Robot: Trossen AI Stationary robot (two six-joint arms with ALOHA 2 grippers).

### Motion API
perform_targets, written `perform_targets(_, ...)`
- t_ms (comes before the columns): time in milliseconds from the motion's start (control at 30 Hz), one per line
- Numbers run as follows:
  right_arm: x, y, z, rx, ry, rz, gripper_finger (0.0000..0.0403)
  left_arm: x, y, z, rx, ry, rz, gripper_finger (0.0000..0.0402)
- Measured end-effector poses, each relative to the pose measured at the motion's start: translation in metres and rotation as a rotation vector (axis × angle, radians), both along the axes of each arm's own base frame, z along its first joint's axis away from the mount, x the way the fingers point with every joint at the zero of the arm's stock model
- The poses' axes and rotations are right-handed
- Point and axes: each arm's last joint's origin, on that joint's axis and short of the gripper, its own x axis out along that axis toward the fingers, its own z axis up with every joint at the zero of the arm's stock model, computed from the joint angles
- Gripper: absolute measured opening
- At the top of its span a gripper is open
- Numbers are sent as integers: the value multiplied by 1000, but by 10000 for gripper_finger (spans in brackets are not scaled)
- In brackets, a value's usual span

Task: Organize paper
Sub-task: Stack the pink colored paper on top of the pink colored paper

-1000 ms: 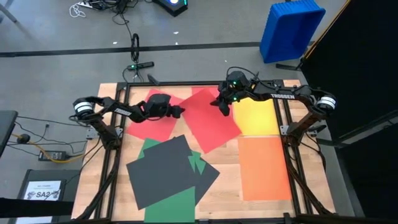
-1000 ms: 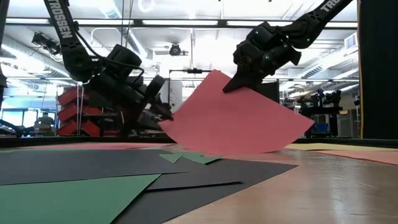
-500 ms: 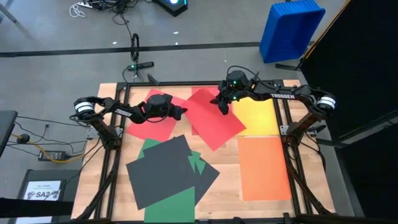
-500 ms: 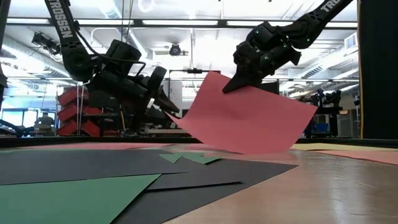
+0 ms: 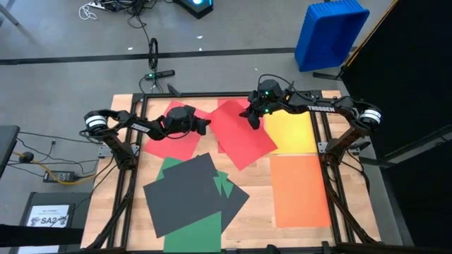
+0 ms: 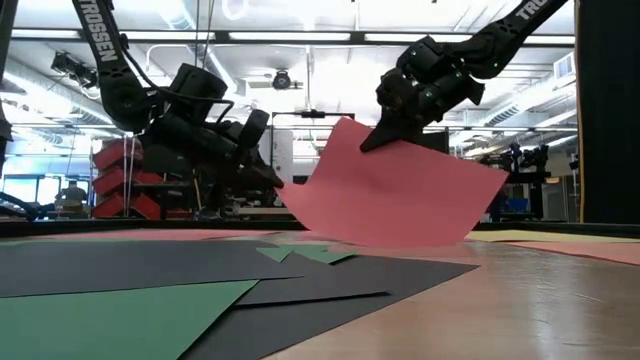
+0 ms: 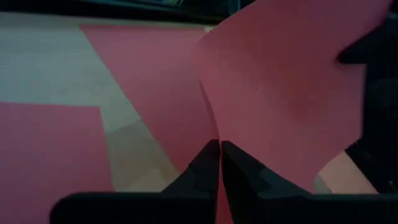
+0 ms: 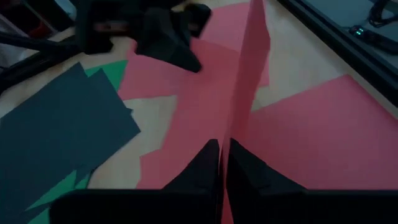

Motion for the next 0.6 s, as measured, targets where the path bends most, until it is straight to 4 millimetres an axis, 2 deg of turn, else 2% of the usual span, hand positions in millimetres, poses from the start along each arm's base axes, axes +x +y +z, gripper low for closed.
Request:
perform_targets(400,-9,-2,-9,54,100,-25,0,-6,21,11,38,-93,34,0)
perform_targets(600,-11,-1,-12,41,149,-45,0,2,41,31,84,-128,11,0)
